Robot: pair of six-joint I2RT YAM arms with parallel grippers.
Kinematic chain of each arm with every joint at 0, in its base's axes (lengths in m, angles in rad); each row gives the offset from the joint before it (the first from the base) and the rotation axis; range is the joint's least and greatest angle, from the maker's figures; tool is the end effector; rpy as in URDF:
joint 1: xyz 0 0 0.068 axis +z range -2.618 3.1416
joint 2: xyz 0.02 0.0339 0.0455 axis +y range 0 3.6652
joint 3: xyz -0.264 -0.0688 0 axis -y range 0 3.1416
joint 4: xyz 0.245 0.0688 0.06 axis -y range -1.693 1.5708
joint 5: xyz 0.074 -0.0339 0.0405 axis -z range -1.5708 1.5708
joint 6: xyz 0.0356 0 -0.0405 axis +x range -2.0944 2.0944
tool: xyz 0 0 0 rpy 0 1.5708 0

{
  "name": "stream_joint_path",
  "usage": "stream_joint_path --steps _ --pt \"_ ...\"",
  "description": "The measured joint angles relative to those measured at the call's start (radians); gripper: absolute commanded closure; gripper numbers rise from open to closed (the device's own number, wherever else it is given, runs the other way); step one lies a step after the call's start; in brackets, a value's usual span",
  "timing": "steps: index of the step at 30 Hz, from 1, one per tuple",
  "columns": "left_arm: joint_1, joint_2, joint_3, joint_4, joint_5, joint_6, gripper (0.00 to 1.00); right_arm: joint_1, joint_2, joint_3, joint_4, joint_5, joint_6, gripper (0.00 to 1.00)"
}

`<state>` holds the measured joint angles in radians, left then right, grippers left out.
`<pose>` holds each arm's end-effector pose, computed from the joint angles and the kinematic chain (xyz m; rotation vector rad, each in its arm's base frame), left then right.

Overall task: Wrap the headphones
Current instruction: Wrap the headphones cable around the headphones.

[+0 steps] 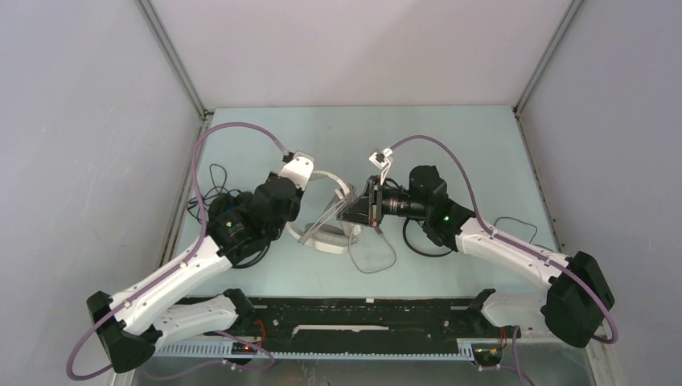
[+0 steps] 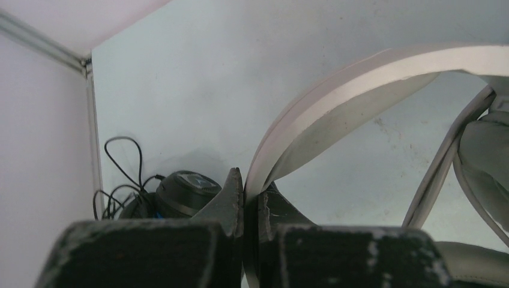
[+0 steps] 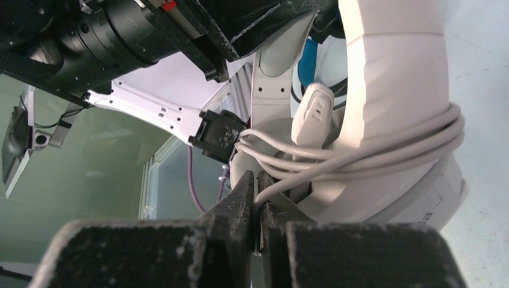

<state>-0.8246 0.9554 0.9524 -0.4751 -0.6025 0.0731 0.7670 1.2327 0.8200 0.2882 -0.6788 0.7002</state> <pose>0.1537 -0.1365 0.3408 0.5083 1.8947 0.1270 0.1874 0.2117 0.3066 -0.6483 1.8594 1.6041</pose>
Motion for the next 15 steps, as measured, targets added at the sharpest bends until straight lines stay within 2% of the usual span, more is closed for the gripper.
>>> stream_joint_path --steps 7,15 --pt "-0.005 0.005 0.007 -0.007 -0.096 -0.153 1.00 0.025 0.011 0.000 0.064 0.066 0.000 0.93" --pt "-0.005 -0.007 0.012 -0.015 -0.128 -0.253 1.00 0.048 0.011 0.000 0.124 0.113 -0.011 0.94"
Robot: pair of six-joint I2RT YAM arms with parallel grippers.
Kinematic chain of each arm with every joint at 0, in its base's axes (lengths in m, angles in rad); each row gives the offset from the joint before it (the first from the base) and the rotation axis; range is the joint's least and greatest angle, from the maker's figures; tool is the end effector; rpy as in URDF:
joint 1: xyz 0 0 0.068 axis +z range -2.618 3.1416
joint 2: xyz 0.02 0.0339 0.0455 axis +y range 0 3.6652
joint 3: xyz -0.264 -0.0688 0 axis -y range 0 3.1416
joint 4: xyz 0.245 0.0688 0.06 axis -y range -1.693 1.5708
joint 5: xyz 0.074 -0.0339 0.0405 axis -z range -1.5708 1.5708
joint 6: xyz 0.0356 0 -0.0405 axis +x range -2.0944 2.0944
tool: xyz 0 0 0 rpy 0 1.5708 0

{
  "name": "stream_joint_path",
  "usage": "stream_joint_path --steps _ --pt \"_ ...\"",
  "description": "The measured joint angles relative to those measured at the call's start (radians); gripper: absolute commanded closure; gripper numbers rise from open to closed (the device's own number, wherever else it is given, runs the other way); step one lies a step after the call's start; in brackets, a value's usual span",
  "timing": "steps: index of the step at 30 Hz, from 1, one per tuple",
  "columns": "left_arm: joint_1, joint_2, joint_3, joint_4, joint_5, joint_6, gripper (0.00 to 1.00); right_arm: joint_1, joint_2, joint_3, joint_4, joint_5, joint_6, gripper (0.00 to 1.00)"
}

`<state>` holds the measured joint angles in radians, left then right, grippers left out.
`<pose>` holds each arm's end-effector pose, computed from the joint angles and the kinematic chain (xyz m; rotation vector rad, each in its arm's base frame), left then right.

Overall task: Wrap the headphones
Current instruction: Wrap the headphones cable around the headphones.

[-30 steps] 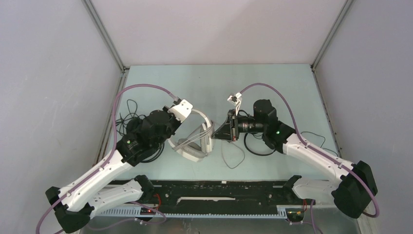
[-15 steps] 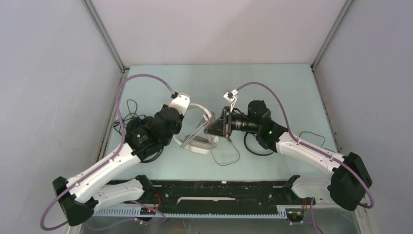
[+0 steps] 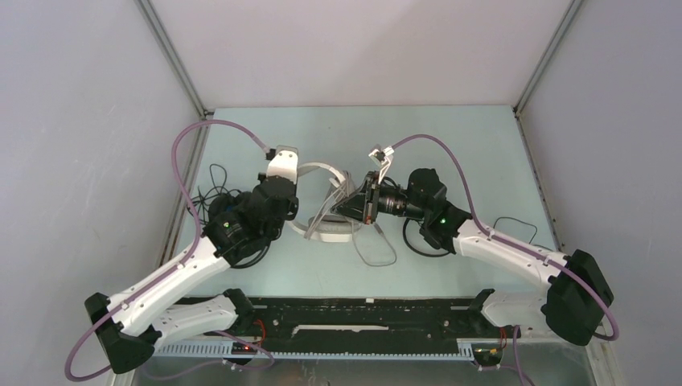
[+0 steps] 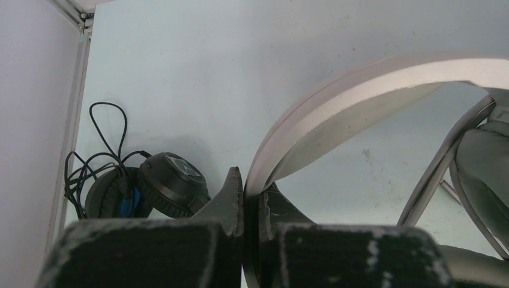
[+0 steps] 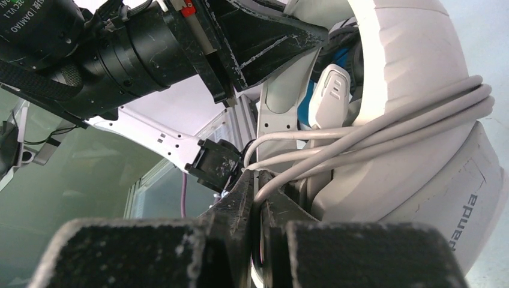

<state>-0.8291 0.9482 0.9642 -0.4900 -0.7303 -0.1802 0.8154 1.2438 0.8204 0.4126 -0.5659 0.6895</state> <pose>0.1523 -0.1311 0.3460 0.1820 1.9098 0.0734 0.1830 0.2222 0.3164 -0.6167 1.7267 1.5653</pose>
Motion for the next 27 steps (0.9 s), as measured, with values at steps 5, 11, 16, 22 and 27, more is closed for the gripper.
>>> stream_joint_path --steps 5,11,16,22,27 --pt "0.000 0.000 0.012 -0.008 -0.020 -0.031 1.00 0.002 -0.017 0.000 0.004 0.031 -0.016 0.98" --pt "-0.008 0.005 0.033 -0.021 -0.036 -0.095 1.00 0.010 -0.057 0.000 0.007 0.060 -0.020 0.94" --pt "-0.009 0.016 0.052 -0.052 -0.053 -0.159 1.00 0.032 -0.056 0.000 0.033 0.074 -0.024 0.93" --pt "-0.010 0.057 0.071 -0.103 -0.088 -0.240 1.00 0.045 -0.031 0.000 0.072 0.081 -0.024 0.94" --pt "-0.010 0.088 0.087 -0.128 -0.118 -0.293 1.00 0.052 -0.010 0.024 0.074 0.100 -0.038 0.94"
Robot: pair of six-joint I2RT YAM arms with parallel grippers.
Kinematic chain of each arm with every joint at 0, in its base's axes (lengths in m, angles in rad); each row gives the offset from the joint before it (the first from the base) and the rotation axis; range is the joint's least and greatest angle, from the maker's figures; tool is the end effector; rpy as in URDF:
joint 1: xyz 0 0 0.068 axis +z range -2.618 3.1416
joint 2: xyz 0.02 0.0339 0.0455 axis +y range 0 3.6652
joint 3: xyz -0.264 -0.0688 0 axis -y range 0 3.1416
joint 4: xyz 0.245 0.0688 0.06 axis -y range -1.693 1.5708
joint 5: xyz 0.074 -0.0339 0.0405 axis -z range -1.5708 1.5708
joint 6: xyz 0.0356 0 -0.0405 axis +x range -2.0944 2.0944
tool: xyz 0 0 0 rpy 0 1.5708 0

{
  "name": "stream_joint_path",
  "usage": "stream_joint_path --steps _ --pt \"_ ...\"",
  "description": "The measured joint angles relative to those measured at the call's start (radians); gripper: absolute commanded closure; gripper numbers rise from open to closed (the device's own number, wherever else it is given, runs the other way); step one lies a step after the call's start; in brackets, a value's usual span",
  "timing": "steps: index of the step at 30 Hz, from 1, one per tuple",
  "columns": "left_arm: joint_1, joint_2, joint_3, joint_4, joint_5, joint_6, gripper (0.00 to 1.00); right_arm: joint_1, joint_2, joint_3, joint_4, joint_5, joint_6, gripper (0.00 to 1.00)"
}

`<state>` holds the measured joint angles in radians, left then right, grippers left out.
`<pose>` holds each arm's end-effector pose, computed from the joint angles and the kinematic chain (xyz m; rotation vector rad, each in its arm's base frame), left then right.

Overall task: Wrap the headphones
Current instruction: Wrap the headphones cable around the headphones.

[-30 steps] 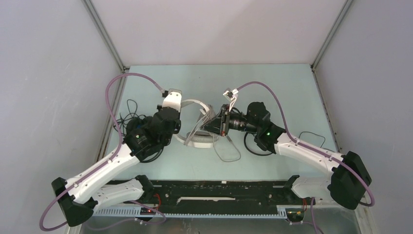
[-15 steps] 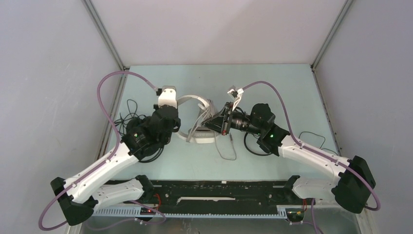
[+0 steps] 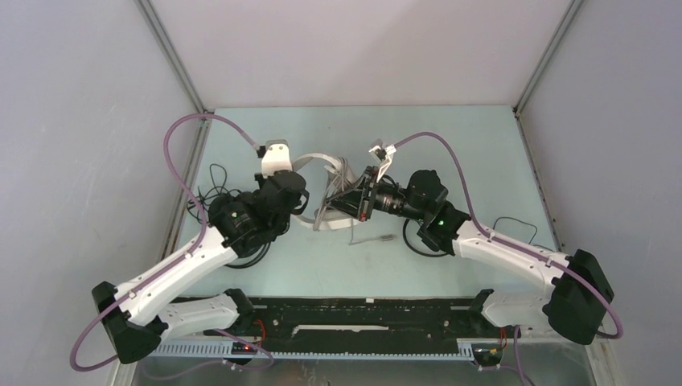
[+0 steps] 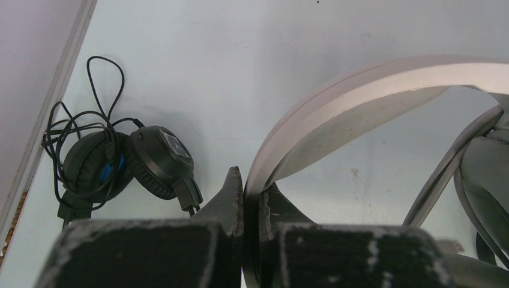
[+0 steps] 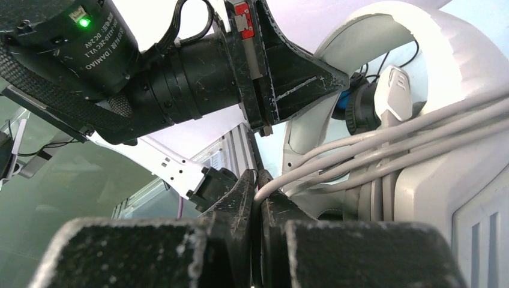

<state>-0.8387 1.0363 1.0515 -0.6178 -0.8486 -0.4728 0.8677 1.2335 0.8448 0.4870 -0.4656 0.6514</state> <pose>0.1602 -0.1383 0.3491 -0.0983 1.9530 0.0712 0.1736 0.2296 0.3357 -0.6038 1.5847 1.5287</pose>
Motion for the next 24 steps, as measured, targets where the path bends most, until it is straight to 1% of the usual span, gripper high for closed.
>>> stream_joint_path --steps 12,18,24 --pt "0.000 0.031 0.072 -0.108 -0.039 -0.134 1.00 0.043 0.029 0.030 -0.016 0.069 -0.084 0.94" --pt "0.000 0.058 0.109 -0.158 -0.049 -0.189 1.00 0.048 0.029 0.030 -0.018 0.089 -0.105 0.94" --pt "0.000 0.059 0.116 -0.187 -0.055 -0.238 1.00 0.059 0.029 0.031 -0.019 0.089 -0.107 0.91"
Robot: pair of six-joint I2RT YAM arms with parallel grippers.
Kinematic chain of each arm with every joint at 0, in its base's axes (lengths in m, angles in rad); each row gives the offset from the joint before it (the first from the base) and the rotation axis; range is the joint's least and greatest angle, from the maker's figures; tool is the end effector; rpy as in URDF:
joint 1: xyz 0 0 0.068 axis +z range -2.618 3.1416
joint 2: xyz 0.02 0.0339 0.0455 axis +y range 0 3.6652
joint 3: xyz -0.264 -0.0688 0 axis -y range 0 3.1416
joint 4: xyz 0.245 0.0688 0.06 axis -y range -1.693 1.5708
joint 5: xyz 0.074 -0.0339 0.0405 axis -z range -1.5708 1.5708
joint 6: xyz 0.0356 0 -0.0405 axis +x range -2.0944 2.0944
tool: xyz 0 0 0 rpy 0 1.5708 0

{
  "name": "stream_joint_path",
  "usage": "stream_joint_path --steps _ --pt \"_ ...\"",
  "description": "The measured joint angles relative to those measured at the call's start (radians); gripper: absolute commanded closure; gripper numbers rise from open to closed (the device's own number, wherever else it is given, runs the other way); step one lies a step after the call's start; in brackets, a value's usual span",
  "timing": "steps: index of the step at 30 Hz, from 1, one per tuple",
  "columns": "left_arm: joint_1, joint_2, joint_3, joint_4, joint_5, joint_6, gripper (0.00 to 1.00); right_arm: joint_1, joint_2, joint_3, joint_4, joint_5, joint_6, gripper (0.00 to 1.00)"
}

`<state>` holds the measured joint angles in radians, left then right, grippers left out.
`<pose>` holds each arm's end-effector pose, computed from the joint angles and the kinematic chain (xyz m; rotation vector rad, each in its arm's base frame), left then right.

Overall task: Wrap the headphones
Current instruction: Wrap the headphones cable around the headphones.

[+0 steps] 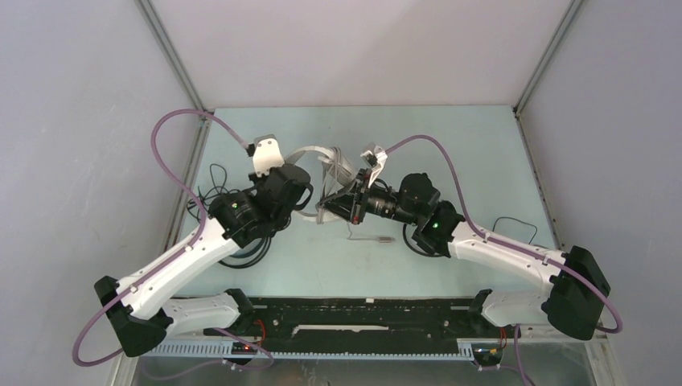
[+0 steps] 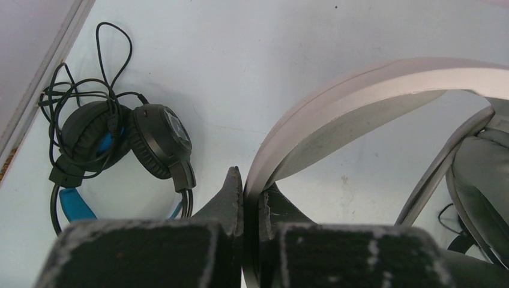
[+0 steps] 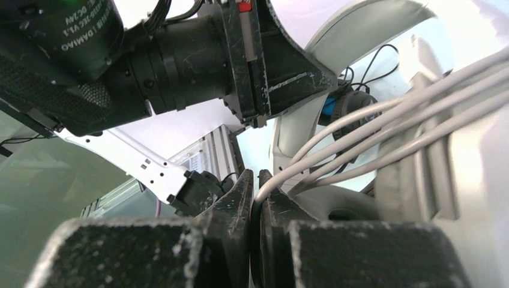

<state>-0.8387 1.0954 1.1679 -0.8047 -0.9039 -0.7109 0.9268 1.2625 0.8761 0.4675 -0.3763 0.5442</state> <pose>0.1616 -0.1379 0.3616 -0.2970 1.9756 0.0685 0.1674 0.2447 0.3370 -0.6467 1.5515 1.4303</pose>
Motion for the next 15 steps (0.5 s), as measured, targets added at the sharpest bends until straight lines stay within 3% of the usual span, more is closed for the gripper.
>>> stream_joint_path --steps 8,15 --pt "0.002 0.005 0.020 -0.005 -0.016 -0.059 1.00 0.024 0.000 0.005 0.003 -0.015 0.003 0.95" --pt "0.002 0.005 0.024 -0.007 -0.014 -0.079 1.00 0.033 0.000 0.012 -0.034 0.008 -0.054 0.90"
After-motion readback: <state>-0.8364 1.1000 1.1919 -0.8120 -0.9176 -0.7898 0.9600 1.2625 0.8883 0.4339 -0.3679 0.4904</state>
